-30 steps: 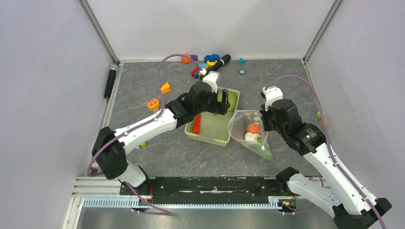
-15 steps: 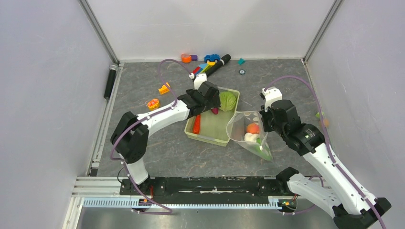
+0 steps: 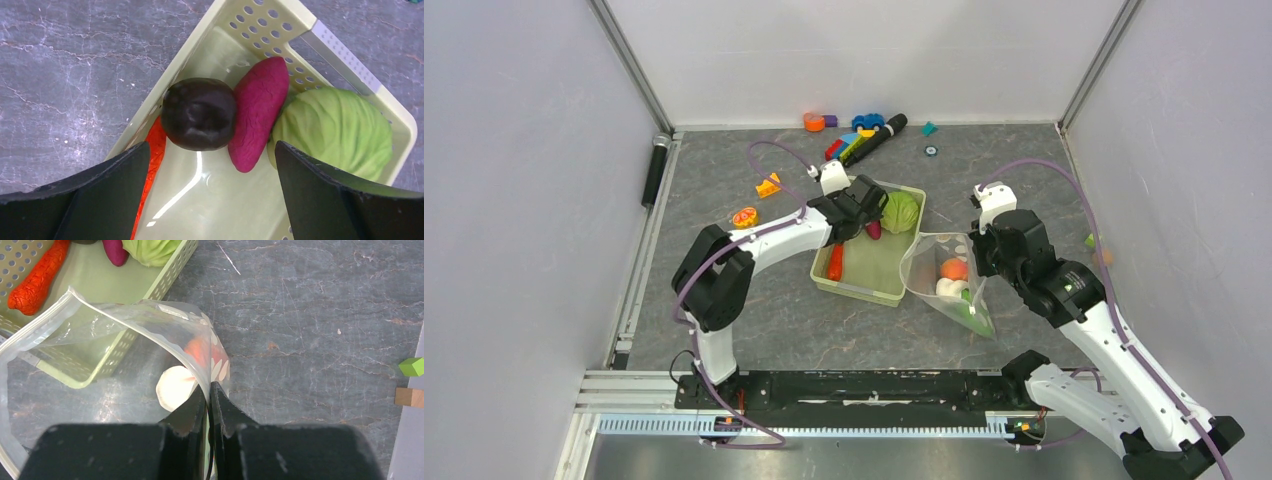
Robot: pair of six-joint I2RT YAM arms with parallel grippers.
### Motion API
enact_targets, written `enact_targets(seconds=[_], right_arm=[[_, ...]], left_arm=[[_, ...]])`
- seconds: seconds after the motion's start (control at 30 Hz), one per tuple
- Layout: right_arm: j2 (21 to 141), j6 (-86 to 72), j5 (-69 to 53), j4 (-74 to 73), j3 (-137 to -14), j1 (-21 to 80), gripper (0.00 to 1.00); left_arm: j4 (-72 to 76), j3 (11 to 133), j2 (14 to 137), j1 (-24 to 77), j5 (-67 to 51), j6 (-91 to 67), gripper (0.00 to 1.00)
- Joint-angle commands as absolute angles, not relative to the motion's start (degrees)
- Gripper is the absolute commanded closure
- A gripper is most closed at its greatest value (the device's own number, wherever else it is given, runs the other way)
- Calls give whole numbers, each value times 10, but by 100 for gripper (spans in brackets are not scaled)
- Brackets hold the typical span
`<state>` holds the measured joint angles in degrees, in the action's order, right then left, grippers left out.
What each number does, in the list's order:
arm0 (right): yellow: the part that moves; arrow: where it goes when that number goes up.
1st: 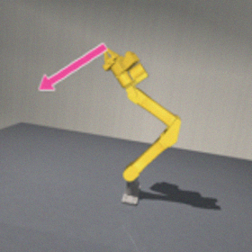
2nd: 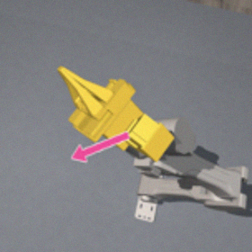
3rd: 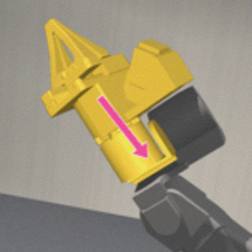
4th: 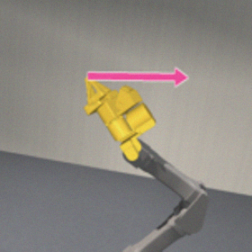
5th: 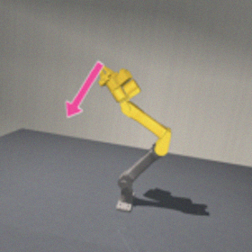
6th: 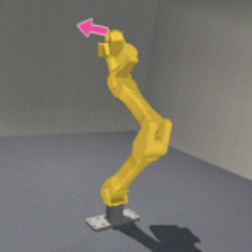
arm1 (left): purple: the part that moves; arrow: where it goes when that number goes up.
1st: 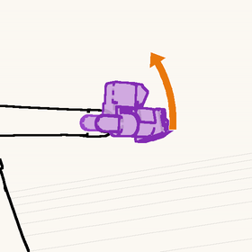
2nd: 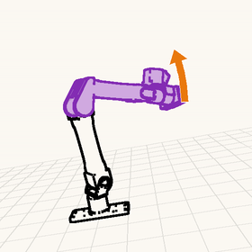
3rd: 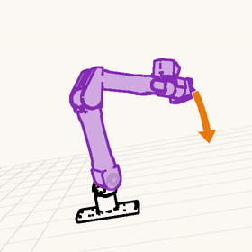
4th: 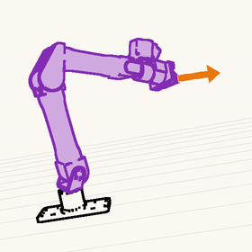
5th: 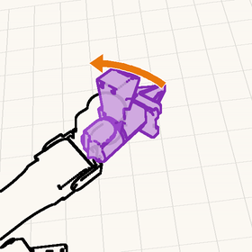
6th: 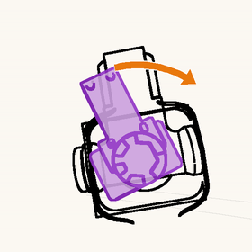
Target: Place the food in the zip-top bag and seal the zipper
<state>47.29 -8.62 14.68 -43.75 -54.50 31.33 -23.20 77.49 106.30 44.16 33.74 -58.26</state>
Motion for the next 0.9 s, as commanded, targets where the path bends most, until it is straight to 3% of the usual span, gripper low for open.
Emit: enact_targets(seconds=[0.0,0.67,0.87], right_arm=[[467,-77,159,-423,-543,311,89],[468,-76,170,-423,-543,311,89],[470,-76,173,-423,-543,312,89]], left_arm=[[-235,810,1089,440,388,-655,1],[-229,846,1158,419,389,-683,9],[-228,845,1164,417,386,-684,18]])
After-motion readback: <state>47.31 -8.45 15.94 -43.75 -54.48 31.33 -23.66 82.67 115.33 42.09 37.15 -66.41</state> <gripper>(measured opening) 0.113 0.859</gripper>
